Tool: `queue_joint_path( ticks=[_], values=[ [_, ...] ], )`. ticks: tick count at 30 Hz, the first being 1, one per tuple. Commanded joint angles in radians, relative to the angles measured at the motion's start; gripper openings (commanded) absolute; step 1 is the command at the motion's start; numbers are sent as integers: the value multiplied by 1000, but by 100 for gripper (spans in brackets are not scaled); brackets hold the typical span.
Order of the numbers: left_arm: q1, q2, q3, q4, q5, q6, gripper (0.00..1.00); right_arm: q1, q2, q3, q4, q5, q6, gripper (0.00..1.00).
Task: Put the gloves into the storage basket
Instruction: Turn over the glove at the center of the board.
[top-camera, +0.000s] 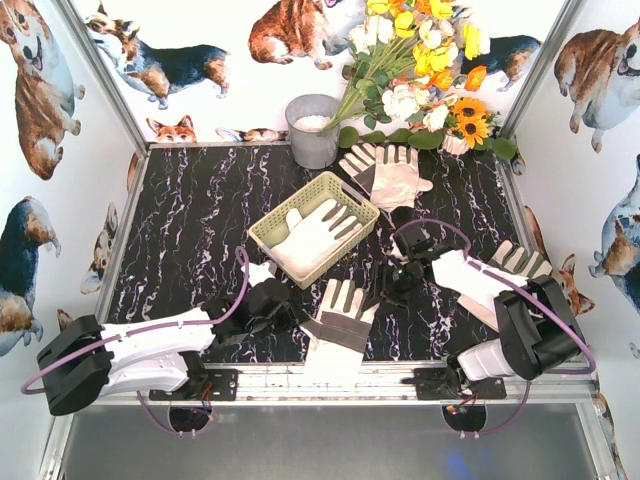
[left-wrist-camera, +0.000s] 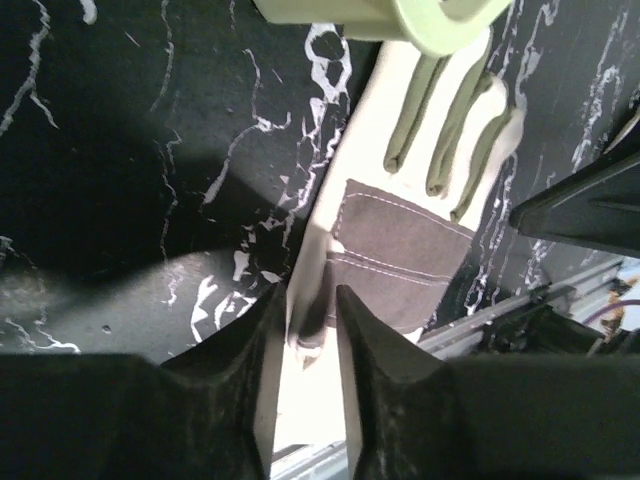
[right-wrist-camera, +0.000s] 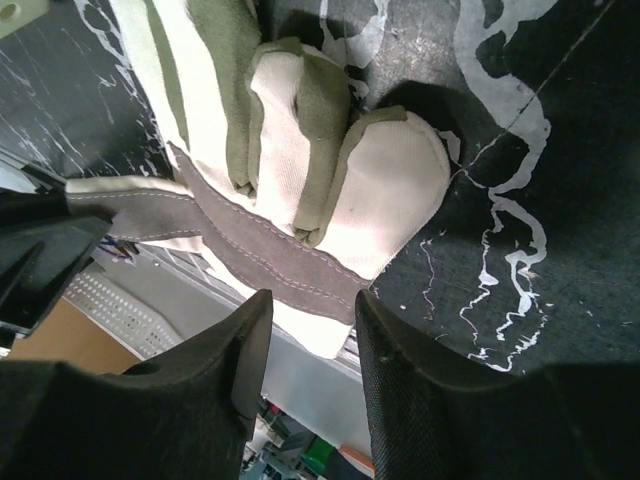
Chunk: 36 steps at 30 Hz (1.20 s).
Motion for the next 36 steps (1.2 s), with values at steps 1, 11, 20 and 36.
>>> queue_joint_path(
  ticks=[1, 11, 20, 36],
  values=[
    [0, -2, -20, 27, -72, -31, 16, 4, 46, 10, 14, -3, -9, 39],
    [0, 64, -26, 55, -57, -19, 1, 4, 120, 19, 75, 16, -22, 29],
    [0, 38, -77, 104, -123, -74, 2, 2, 195, 152, 101, 57, -32, 18],
    [-1, -53, 216, -372, -240, 24, 59, -55, -112, 247, -160, 257, -140, 51]
  ],
)
